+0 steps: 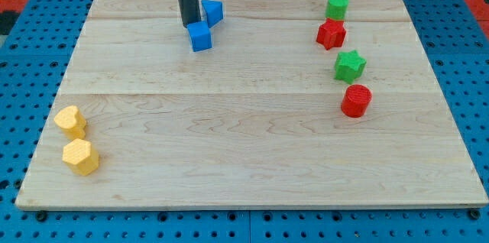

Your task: Move the blue triangle above the blue cube

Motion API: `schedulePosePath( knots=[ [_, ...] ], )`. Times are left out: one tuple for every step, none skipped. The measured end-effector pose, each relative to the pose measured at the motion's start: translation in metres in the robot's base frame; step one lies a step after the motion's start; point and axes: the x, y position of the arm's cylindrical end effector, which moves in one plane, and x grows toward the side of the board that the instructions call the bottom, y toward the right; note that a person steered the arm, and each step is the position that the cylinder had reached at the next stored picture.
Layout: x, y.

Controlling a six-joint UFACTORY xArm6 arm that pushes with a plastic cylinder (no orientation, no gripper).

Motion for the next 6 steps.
schedulePosePath(
  knots=[
    [0.0, 0.038],
    [0.0, 0.042],
    [-0.027, 0.065],
    [-0.053, 0.082],
    [-0.047, 0.039],
    [-0.043, 0.044]
  ],
)
